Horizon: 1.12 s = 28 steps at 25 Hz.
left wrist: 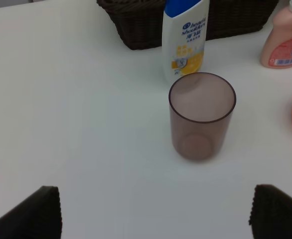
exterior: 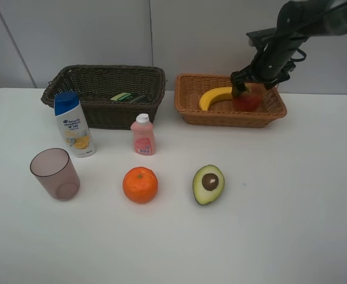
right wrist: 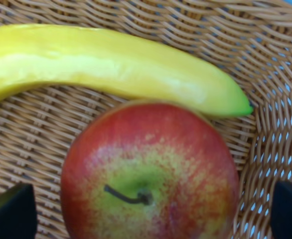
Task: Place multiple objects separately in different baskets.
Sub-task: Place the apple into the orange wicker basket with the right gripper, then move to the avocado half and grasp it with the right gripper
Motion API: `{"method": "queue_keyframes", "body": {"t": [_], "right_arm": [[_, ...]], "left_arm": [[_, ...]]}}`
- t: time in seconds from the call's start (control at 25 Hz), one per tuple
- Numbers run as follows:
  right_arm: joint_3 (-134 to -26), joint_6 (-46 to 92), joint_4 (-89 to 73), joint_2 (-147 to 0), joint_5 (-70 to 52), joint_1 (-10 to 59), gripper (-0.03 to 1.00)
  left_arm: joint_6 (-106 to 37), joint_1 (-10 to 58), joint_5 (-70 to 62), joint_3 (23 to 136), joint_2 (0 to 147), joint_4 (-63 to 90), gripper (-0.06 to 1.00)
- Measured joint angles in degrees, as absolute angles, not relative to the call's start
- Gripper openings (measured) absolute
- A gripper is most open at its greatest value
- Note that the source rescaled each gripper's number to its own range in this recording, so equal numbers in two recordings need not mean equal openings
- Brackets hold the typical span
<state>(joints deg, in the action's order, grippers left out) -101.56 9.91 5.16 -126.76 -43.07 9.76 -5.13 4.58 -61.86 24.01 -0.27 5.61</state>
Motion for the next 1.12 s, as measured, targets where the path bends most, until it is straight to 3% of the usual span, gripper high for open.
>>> {"method": "queue_keyframes", "body": {"t": [1.12], "right_arm": [[-101.64, 5.99, 5.16, -123.39, -47.20, 9.76, 1.00]], "left_arm": [[-5.13, 4.58, -61.86, 24.01, -0.27, 5.61, 1.00]]}}
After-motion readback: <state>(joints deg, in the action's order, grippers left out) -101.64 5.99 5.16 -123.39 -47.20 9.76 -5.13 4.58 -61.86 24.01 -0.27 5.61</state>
